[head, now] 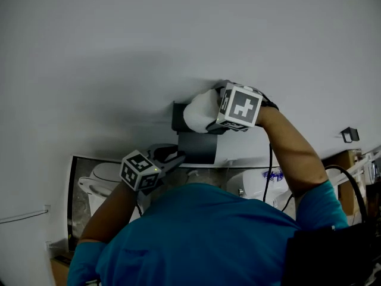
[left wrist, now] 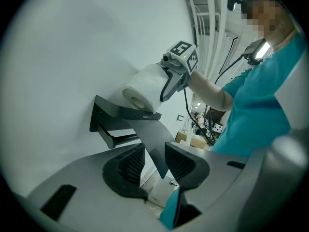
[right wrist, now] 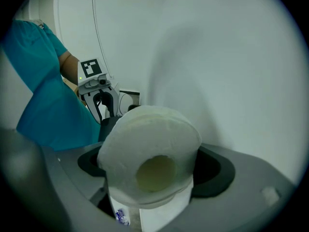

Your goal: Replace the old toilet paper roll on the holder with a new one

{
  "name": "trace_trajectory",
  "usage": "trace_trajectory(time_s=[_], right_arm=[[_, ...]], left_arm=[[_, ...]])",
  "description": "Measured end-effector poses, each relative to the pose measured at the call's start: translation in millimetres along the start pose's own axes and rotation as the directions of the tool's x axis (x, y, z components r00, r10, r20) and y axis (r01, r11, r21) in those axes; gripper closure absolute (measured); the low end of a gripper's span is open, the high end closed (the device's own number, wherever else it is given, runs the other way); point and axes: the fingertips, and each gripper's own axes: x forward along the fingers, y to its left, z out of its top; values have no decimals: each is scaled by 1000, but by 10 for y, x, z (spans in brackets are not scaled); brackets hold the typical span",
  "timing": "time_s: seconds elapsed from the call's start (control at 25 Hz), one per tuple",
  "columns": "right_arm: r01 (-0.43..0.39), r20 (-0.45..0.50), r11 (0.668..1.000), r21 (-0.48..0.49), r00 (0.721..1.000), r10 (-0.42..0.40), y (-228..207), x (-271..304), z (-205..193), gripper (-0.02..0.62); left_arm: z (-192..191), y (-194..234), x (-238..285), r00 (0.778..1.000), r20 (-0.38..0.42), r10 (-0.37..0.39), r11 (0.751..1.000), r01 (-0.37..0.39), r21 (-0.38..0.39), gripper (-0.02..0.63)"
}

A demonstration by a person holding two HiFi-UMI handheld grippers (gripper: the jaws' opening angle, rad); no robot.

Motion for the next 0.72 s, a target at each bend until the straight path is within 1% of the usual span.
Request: trace_trajectory(time_s=[0.16, 0.28, 0.36, 0.56, 0.72], right_arm=[[-3, -59, 1000, -20, 998, 1, -7, 55, 56, 114], [3, -84, 1000, -31, 996, -6, 21, 62, 83, 110], [22, -74, 998, -50, 997, -26, 26, 61, 120, 110], [83, -37, 995, -61, 996, -85, 34, 21, 196, 110], [137, 24, 988, -66, 990, -135, -36, -58, 266, 110]], left_arm=[[-7, 20, 11, 1000, 7, -7, 1000, 7, -1, 474], [-1, 15, 11, 1000, 13, -13, 1000, 13, -4, 474], [-1, 13, 9, 1000, 17, -15, 1000, 15, -6, 474], [7, 9, 5, 1000, 19, -18, 1000, 18, -8, 476], [11, 11, 8, 1000, 17, -16, 1000, 16, -14, 476]])
